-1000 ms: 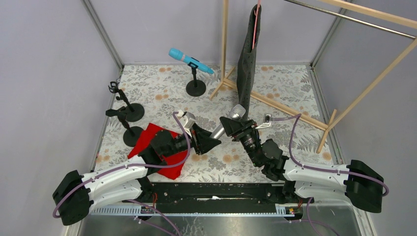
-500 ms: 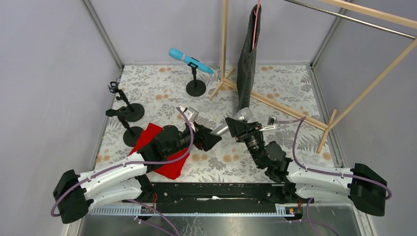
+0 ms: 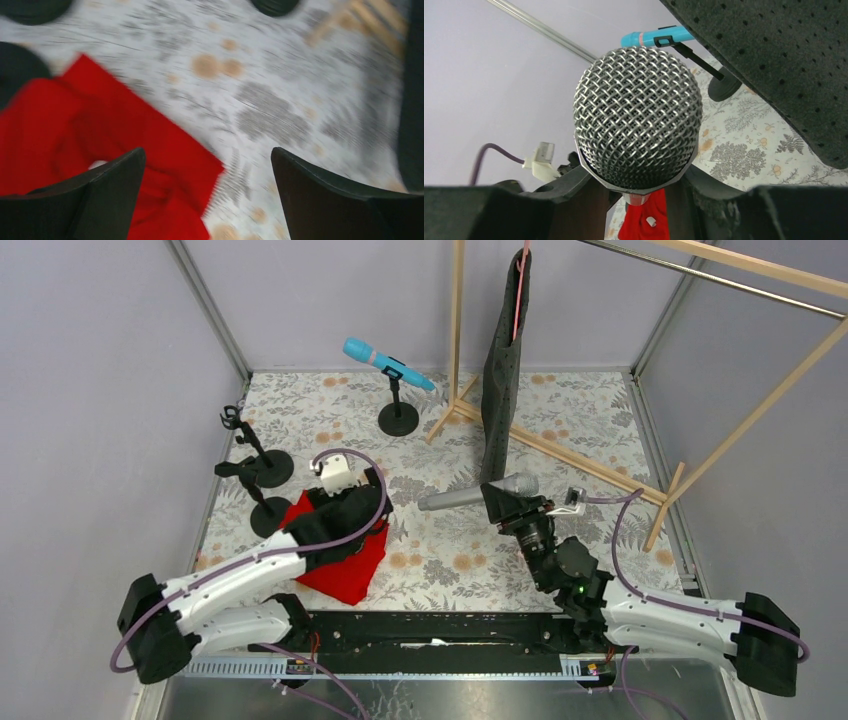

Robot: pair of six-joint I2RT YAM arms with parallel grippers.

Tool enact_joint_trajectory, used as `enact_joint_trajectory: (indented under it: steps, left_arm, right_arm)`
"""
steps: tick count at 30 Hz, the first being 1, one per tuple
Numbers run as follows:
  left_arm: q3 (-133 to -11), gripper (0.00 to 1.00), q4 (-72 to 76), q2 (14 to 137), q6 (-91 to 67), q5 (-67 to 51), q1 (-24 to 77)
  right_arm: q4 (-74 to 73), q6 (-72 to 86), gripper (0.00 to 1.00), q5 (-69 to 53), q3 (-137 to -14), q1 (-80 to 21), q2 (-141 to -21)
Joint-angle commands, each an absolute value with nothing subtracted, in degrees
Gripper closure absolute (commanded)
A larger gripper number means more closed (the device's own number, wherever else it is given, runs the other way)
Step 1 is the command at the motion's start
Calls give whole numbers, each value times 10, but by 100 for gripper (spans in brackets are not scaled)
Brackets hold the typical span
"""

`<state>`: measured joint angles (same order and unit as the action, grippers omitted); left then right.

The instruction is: Attach the microphones to the stand

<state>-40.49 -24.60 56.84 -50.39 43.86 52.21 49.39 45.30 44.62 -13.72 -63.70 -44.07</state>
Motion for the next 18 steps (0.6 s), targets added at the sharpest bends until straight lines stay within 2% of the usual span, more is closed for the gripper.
enact_joint_trajectory:
  steps: [1,6,14,18]
  left_arm:
    - [-460,1,-464,621,-681,682,515]
    - [-458,1,-471,643,-721,699,473]
    - [-398,1,-357,588,-626,693,439]
    - [-362,1,-280,547,-553,652,434]
  right_arm:
    - [496,462,100,456,-139,-641,-412]
    - [465,457,100,451,-146,-641,-394]
    - [382,424,100,460,-172,-641,-361]
    - [364,413,100,467,-172,-641,-351]
